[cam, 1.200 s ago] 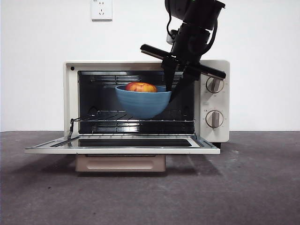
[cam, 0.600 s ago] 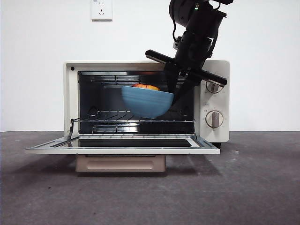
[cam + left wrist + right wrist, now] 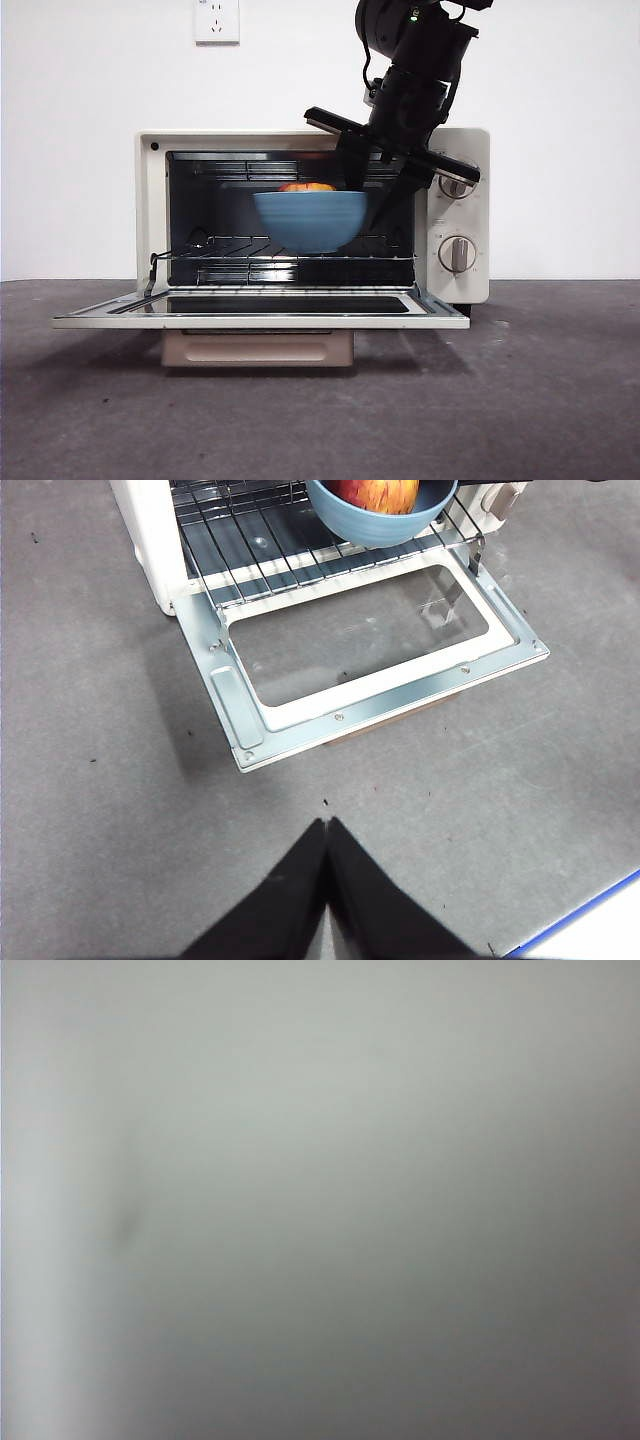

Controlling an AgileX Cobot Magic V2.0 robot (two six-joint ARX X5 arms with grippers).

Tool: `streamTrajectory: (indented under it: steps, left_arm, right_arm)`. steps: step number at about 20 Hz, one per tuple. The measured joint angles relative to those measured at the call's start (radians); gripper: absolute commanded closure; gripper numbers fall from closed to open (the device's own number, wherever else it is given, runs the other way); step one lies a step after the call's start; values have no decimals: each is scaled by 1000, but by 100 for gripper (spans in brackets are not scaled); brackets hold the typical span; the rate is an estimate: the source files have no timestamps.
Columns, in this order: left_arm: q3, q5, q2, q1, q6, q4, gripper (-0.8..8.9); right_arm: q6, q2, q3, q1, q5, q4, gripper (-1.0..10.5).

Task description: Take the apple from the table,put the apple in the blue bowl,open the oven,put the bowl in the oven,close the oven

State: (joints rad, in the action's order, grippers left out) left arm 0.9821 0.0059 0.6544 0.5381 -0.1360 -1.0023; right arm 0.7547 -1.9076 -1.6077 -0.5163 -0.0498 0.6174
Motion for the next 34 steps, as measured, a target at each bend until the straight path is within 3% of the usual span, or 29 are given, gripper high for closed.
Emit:
streamTrajectory:
  steps: [6, 12, 15, 20, 24, 29, 34]
  left_arm:
    - [0, 0, 0, 0, 0, 0, 807]
    - [0, 0, 0, 0, 0, 0, 807]
    - [0, 0, 7, 0, 7, 16, 807]
    - [-42, 0, 38, 0, 7, 127, 807]
    - [-131, 1, 77, -13, -5, 238, 807]
    - [-275, 121, 117, -129, -40, 398, 808]
    - [-381, 350, 221, -349, -68, 563, 808]
  right_arm:
    - [-25, 97, -1, -1, -3, 33, 825]
    - [-102, 184, -7, -6, -3, 60, 825]
    - [-199, 290, -7, -15, -3, 130, 825]
    - [-446, 460, -7, -40, 2, 355, 825]
    - [-552, 586, 27, -100, 29, 440, 821]
    - [-575, 819, 274, -183, 55, 380, 821]
    - [-556, 1075, 553, -210, 55, 366, 821]
